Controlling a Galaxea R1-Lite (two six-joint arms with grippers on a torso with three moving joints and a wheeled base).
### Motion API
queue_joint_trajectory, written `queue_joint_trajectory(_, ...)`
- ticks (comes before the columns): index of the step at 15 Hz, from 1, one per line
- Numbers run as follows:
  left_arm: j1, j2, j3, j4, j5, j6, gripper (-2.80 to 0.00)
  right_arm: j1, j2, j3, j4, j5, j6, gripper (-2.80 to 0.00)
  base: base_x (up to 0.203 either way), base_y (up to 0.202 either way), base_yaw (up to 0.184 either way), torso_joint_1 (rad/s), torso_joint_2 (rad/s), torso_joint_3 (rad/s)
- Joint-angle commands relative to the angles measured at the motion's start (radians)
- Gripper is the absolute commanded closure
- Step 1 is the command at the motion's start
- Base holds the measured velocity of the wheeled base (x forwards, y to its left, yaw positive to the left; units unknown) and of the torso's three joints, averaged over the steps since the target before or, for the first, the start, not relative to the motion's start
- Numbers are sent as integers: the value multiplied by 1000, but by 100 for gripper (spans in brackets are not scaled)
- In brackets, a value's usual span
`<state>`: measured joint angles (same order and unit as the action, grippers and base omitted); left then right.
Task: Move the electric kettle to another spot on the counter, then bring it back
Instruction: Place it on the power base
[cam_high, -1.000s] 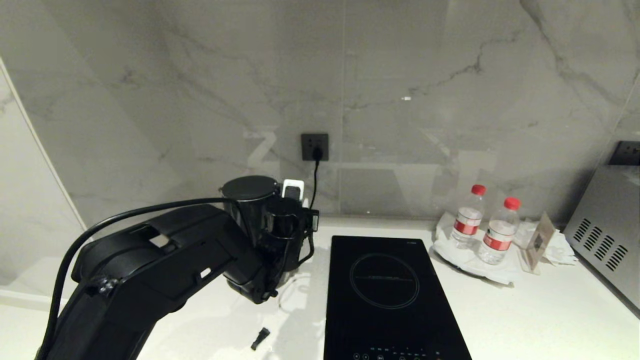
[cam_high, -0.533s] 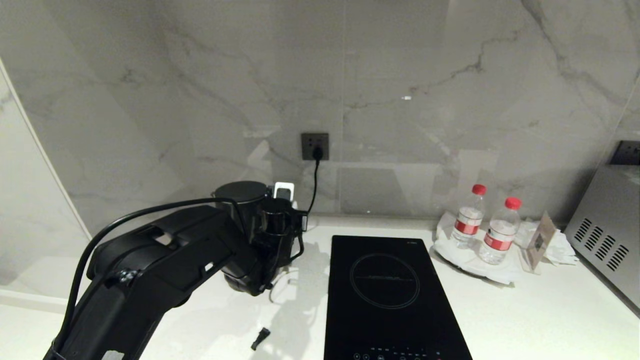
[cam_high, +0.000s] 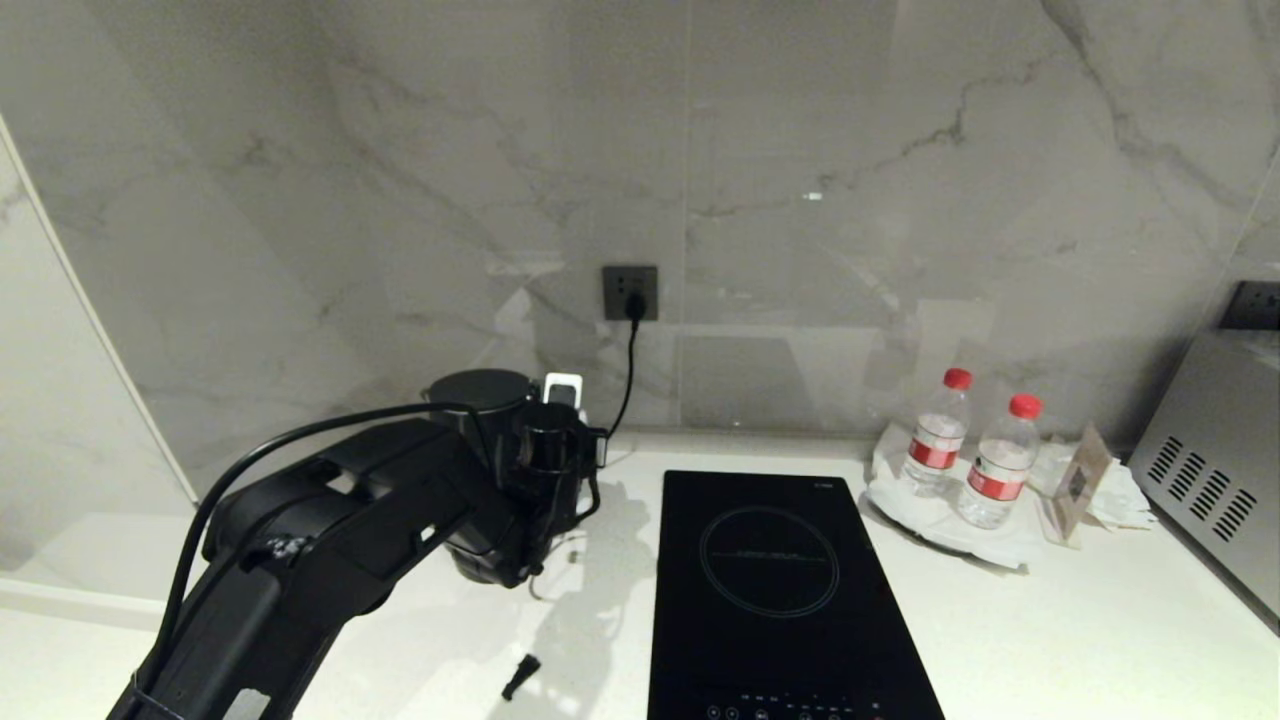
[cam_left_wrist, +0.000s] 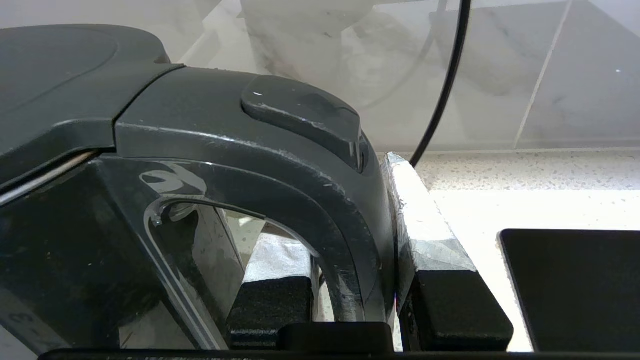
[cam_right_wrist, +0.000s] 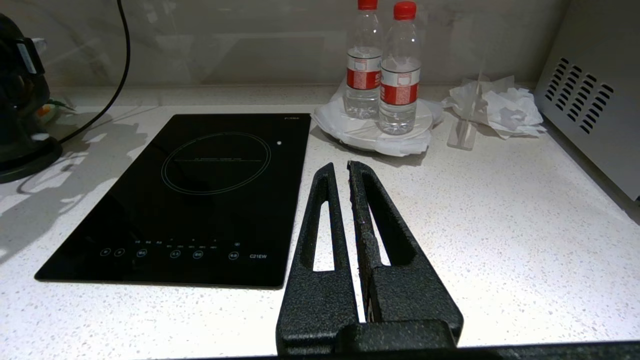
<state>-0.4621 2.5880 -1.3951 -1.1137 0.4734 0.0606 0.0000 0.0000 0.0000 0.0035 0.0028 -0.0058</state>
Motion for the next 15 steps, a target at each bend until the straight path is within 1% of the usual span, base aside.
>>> queue_joint_trajectory(1,2,11,-1,-5,4,-1,0,0,0,0,0,0,-1,0,0,0,0,0,0,0)
queue_joint_trajectory(3,3,11,2,-6,4,-2,0,0,0,0,0,0,0,0,0,0,0,0,0,0)
queue_joint_trajectory(7,5,3,16,-6,11,-27,0,0,0,0,0,0,0,0,0,0,0,0,0,0)
queue_joint_trajectory(12,-18,-21,36,-6,14,-44,0,0,0,0,0,0,0,0,0,0,0,0,0,0)
queue_joint_trajectory(15,-24,-47,72,-6,14,-57,0,0,0,0,1,0,-2,0,0,0,0,0,0,0)
